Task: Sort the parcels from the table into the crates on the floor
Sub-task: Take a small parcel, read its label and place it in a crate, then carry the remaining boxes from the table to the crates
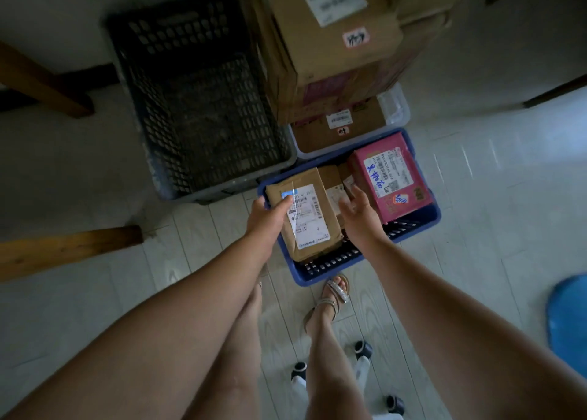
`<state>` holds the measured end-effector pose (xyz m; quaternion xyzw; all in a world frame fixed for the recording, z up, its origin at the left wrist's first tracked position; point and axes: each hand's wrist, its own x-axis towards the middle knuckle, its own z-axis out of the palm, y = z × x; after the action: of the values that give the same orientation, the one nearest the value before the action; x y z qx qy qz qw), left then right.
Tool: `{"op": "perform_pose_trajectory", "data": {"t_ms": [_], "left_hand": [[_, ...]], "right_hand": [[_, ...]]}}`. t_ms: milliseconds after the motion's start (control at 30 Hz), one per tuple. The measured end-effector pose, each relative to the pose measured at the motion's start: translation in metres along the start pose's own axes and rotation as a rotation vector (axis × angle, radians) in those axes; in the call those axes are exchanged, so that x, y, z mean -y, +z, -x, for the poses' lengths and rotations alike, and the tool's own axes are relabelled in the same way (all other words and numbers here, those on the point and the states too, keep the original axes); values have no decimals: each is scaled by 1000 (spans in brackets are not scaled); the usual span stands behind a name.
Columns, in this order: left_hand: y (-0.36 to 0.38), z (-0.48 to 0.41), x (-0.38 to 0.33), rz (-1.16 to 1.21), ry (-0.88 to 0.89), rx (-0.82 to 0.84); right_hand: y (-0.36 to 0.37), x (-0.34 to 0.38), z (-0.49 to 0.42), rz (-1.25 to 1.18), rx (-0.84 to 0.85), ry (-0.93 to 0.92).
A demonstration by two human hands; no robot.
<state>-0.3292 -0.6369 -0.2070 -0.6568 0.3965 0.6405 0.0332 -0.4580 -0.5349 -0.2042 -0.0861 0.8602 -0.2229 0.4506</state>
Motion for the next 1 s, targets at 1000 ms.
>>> {"op": "perform_pose_trajectory", "data": {"t_ms": [1000], "left_hand": [[-253,428,-136,346,935,-166]], "right_hand": [[-65,266,443,-335,-204,-873]]}}
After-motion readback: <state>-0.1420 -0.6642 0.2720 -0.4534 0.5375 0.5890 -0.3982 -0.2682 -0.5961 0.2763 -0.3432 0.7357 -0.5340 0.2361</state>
